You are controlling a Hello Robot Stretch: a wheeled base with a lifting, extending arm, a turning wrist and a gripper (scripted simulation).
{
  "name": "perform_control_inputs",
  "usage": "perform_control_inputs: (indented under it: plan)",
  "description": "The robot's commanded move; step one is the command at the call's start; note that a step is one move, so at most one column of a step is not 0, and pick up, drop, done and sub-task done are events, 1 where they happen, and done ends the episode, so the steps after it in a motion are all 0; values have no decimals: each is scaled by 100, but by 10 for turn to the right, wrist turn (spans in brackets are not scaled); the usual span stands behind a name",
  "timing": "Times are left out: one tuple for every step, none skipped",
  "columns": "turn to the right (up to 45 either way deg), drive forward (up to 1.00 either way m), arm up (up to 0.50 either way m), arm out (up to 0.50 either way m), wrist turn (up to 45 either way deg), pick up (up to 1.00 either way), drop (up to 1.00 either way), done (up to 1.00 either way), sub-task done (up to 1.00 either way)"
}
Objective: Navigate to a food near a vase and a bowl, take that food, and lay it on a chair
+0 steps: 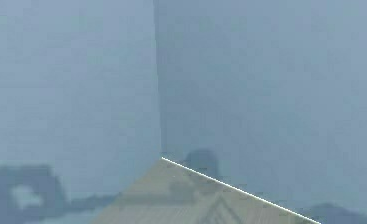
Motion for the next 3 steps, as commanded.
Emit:
perform_control_inputs:
  plan:
    - [0,0,0,0,0,0,100,0,0]
    - [0,0,0,-10,0,0,0,0,0]
    - [0,0,0,0,0,0,0,100,0]
